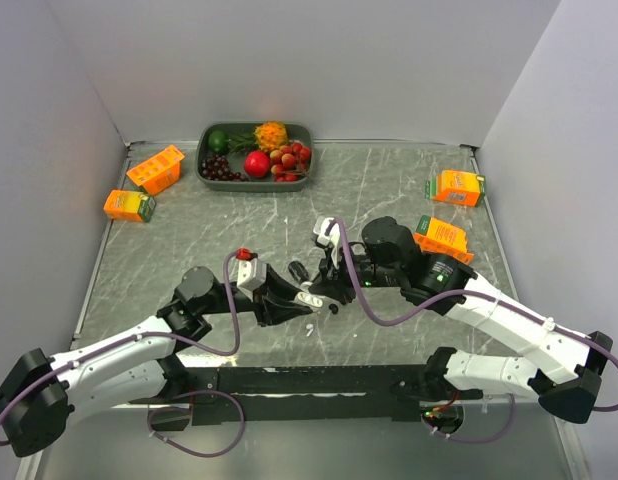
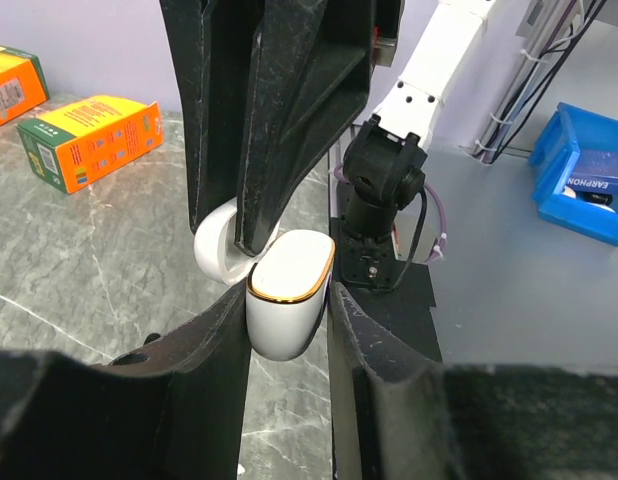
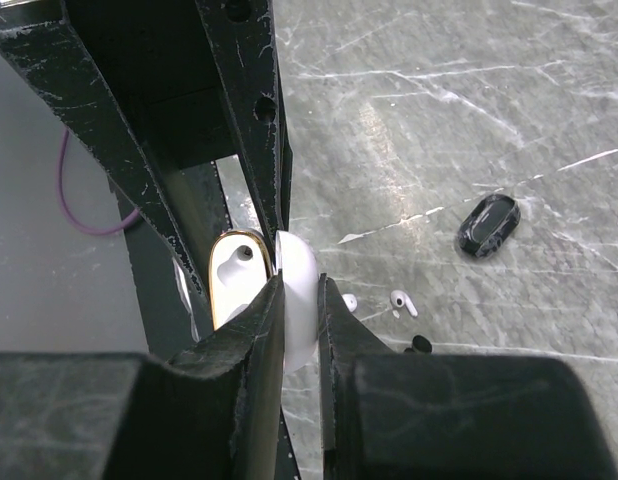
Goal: Insert the wireless bluetooth earbuds into the charging case
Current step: Adjust the charging case.
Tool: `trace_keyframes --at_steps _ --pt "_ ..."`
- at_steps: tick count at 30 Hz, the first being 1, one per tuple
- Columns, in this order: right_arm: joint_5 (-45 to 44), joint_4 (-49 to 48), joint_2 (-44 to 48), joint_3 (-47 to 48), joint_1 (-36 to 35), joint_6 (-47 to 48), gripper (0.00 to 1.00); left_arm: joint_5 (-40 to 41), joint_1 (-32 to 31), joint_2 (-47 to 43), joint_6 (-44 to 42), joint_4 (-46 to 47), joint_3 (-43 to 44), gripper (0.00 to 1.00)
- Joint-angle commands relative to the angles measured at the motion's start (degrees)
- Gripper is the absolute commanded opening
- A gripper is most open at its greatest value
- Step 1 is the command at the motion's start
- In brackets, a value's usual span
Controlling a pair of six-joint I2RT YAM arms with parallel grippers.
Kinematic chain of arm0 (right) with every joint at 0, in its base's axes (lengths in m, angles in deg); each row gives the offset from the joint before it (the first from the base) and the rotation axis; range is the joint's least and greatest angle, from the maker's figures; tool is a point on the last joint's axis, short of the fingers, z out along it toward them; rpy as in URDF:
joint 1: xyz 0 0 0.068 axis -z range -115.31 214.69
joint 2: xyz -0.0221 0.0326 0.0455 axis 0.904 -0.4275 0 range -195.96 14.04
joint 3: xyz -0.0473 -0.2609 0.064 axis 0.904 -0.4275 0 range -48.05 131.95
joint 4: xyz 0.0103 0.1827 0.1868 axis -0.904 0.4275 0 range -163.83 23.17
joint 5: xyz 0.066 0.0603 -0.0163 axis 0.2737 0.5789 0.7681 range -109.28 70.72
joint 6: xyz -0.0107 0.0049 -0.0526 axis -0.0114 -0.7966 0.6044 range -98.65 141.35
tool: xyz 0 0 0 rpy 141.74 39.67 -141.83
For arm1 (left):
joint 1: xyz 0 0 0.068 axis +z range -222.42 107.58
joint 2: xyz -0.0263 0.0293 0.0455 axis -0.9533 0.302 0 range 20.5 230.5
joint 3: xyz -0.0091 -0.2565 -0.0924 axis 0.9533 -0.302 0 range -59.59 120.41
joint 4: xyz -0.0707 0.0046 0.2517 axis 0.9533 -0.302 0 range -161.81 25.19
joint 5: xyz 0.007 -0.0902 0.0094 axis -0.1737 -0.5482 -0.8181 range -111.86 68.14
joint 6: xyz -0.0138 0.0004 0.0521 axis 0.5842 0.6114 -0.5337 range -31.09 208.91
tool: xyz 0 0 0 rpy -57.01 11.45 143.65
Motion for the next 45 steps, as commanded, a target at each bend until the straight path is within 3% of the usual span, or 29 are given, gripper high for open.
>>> trace_keyframes --at_steps 1,8,10,11,12,17,18,19,23,27,33,37,40,41,45 --pt "1.09 -3.43 -0.28 2.84 -0.36 -1.70 0.25 3.01 0.06 -1.76 -0.30 1.93 0.39 0.01" --pt "0.65 -3.35 0.25 4.07 -0.36 -2.41 0.36 6.87 0.06 -4.13 -0.30 1.57 -1.28 0.01" --pt "0.39 -3.26 0.33 4.42 -0.45 -2.76 0.43 8.89 0.15 -4.75 -0.13 1.66 -1.98 0.01" --pt "0.04 -3.43 0.86 4.43 -0.36 -3.02 0.57 9.33 0.07 -5.53 -0.21 1.84 -2.16 0.01" --pt "-0.40 -3.78 1.12 4.34 -0.36 -3.37 0.63 10.03 0.06 -5.89 -0.13 1.93 -2.68 0.01" --pt "-1.28 -3.52 1.92 4.60 -0.19 -3.72 0.69 11.97 0.06 -7.56 -0.13 2.19 -3.57 0.01" --pt "-1.63 -3.43 1.92 4.69 -0.19 -3.81 0.88 12.32 0.06 -7.82 -0.04 2.19 -3.92 0.01" --pt "-3.11 -3.69 2.09 4.60 -0.01 -3.81 0.99 12.94 0.06 -8.18 0.05 2.28 -4.18 0.01" --pt "-9.26 -8.16 7.25 0.40 1.21 -8.99 0.98 16.10 0.06 -11.60 2.24 4.03 -6.90 0.01" --pt "-14.90 -12.13 12.98 -7.68 5.94 -18.63 0.90 20.92 0.06 -16.43 3.65 5.18 -11.29 0.01" --pt "-10.69 -8.64 14.31 -12.88 14.31 -27.09 0.83 21.64 -0.37 -22.85 5.59 7.63 -16.12 0.01" --pt "-12.09 -6.25 12.20 -16.40 15.02 -29.82 0.78 27.67 -7.90 -22.95 1.73 5.45 -16.31 0.01" --pt "-13.84 -3.98 9.22 -17.02 15.02 -31.58 0.89 34.80 -16.50 -21.37 -3.72 2.89 -16.13 0.01" --pt "-14.55 -3.18 7.47 -17.02 15.02 -32.02 0.98 39.26 -18.46 -20.93 -5.56 3.24 -16.22 0.01" --pt "-17.01 -2.12 5.35 -17.80 15.02 -32.99 0.99 44.67 -22.87 -19.17 -6.89 6.67 -17.45 0.01"
